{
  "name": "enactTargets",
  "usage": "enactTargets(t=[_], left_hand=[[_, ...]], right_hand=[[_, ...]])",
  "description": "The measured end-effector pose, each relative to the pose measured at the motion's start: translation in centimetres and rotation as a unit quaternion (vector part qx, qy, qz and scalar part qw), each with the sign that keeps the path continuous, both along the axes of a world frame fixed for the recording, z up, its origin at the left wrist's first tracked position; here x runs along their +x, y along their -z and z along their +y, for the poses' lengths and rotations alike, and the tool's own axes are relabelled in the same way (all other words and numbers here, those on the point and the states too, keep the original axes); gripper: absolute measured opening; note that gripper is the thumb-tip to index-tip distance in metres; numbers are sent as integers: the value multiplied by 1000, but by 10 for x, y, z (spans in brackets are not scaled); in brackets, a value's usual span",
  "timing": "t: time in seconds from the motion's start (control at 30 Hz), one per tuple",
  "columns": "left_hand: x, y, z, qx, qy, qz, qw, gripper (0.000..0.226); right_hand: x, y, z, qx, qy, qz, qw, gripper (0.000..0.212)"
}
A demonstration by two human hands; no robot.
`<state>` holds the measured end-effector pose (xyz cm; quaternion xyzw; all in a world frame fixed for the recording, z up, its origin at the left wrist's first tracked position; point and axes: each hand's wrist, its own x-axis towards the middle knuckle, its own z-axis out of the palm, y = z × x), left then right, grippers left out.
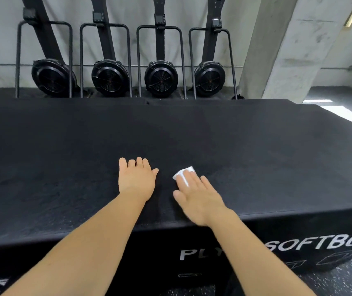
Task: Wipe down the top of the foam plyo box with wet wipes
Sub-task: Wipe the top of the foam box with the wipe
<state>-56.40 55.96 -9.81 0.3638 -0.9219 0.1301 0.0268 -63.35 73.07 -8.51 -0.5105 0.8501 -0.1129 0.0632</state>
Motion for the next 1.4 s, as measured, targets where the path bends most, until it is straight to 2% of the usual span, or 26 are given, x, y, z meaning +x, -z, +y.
enactTargets(t=[0.1,0.23,0.3,0.4,0.63,0.8,0.93,1.0,1.2,1.33,1.4], left_hand=[[0,1,-1,-1,2,0,1000,46],[-1,1,0,0,1,0,1000,46],[-2,1,0,1,-2,-2,1000,46],[-2,1,0,1,-4,-6,1000,47],[-1,-1,3,-7,-4,-4,1000,47],[3,-3,7,-24,0,9,1000,47],[5,-2,8,-33,-3,4,999,48],[5,-2,8,-32,-3,-2,999,48],[3,-3,8,-26,-2,-7,1000,48],[2,-4,8,-27,-3,-10,1000,48],[1,-4,9,-33,-1,-12,999,48]], right_hand=[[-30,-4,20,-3,49,-9,999,37],[-62,-8,39,38,123,-29,991,42],[-64,-6,37,64,136,-23,988,47],[-47,-3,26,46,153,-21,987,48],[37,0,-2,-9,77,-22,997,51],[70,5,-13,67,-6,-21,998,66],[44,1,10,4,-32,27,999,49],[23,-1,28,-21,-9,40,999,42],[-35,0,62,23,91,42,995,44],[-28,3,50,48,131,42,989,50],[-13,3,43,24,135,39,990,48]])
